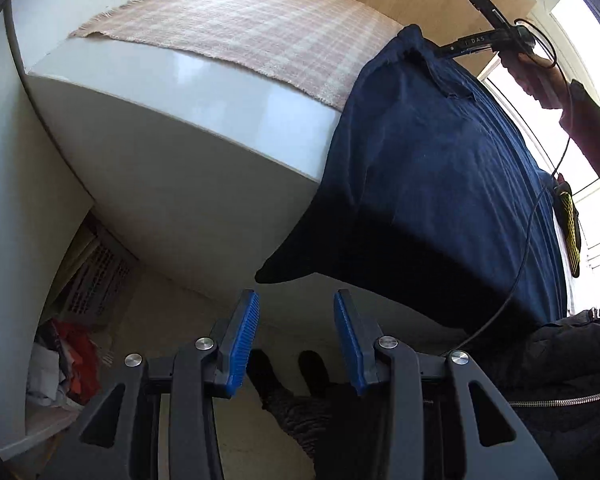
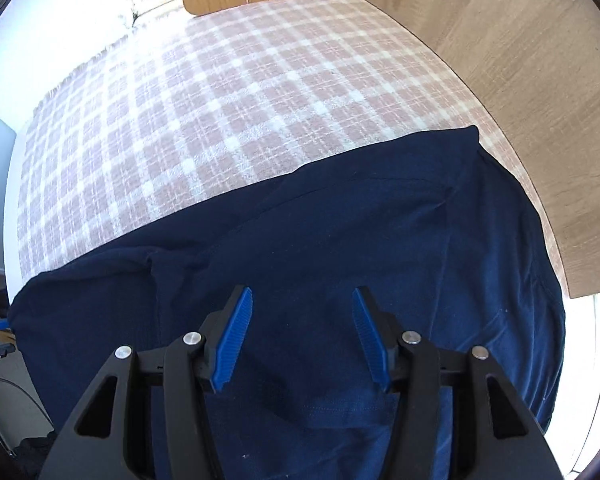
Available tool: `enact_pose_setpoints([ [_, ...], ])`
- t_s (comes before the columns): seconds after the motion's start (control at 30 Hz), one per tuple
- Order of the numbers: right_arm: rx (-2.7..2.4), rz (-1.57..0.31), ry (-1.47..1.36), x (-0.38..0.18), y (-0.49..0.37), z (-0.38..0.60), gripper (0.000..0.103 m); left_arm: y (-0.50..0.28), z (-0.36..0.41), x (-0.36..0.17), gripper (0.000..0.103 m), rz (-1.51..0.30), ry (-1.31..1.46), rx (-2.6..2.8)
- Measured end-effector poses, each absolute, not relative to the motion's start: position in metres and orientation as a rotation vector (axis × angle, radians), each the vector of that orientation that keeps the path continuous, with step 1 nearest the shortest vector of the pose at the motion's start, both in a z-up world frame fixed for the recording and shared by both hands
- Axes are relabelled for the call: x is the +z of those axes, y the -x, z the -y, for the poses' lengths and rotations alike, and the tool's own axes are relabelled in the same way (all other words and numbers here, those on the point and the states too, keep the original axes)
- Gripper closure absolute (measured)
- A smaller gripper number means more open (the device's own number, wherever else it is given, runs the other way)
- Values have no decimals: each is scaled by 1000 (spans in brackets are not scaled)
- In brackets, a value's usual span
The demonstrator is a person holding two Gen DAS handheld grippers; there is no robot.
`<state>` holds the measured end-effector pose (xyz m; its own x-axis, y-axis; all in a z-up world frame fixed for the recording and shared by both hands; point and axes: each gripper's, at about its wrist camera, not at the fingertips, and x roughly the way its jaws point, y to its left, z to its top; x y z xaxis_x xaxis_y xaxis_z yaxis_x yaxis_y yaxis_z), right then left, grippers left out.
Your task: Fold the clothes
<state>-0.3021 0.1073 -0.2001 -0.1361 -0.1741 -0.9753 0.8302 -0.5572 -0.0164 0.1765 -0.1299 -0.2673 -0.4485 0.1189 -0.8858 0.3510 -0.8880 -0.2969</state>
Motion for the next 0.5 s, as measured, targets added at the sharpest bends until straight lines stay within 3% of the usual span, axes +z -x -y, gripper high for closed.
enact_pose_setpoints([
  [0.17, -1730, -908, -1364, -200, 274, -103, 51, -162, 145, -295, 65, -684, -1574, -2604],
  [0.37, -1748, -906, -1419, -197, 272, -116, 51, -145, 153, -328, 66, -622, -1680, -2692],
  [0.47, -1751, -944, -1412, -193, 272, -118, 51, -139, 155, -338, 81, -667, -1728, -2707],
  [0.5, -1754, -952, -1409, -187, 277, -114, 51, -138, 154, -338, 99, -655, -1741, -2706],
])
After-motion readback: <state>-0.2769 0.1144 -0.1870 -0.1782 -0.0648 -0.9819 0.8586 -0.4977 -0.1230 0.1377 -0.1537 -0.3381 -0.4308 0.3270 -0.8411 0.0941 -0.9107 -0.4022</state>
